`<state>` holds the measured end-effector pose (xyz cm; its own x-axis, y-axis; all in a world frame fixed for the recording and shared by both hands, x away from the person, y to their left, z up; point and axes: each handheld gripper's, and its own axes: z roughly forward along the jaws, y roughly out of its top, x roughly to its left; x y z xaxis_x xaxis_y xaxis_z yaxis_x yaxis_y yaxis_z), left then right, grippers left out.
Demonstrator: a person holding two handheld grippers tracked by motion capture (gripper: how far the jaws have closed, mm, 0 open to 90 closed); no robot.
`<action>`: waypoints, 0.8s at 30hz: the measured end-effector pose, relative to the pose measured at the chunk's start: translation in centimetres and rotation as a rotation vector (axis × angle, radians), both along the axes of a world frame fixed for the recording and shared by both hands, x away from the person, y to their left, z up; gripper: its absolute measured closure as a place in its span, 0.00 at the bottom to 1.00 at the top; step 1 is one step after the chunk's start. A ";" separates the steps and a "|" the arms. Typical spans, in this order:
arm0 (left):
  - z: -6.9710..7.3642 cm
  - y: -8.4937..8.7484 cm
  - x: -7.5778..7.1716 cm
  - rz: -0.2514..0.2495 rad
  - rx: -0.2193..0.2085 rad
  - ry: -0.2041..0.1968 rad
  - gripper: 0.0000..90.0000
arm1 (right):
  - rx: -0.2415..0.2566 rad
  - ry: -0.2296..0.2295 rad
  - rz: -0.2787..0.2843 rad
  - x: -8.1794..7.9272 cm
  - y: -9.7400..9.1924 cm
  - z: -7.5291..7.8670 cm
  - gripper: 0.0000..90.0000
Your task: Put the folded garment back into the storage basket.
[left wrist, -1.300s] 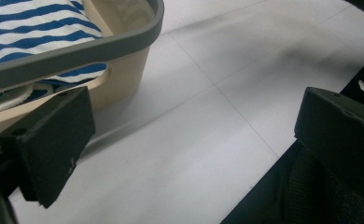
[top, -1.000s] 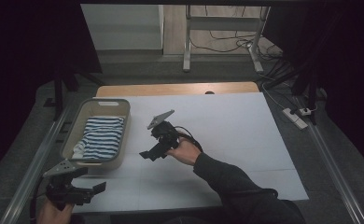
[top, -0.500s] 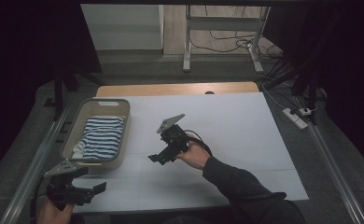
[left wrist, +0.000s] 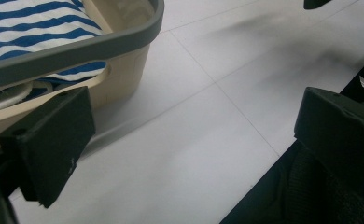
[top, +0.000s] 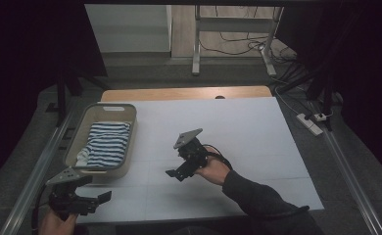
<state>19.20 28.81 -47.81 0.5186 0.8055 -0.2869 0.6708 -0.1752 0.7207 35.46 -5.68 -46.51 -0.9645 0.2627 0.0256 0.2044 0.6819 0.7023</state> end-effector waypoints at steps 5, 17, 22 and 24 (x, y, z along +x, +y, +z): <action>0.0 0.0 0.0 0.002 -0.001 0.002 0.00 | -0.005 -0.001 -0.012 -0.4 -1.1 -0.3 0.00; 0.0 0.0 0.0 0.006 -0.002 0.005 0.00 | -0.003 -0.035 -0.045 -1.3 -4.3 -0.2 0.00; 0.0 0.0 0.0 0.005 -0.001 0.006 0.00 | -0.004 -0.045 -0.063 -1.6 -5.5 -0.1 0.00; 0.0 0.0 0.1 0.005 -0.001 0.007 0.00 | -0.004 -0.052 -0.066 -1.8 -5.9 -0.2 0.00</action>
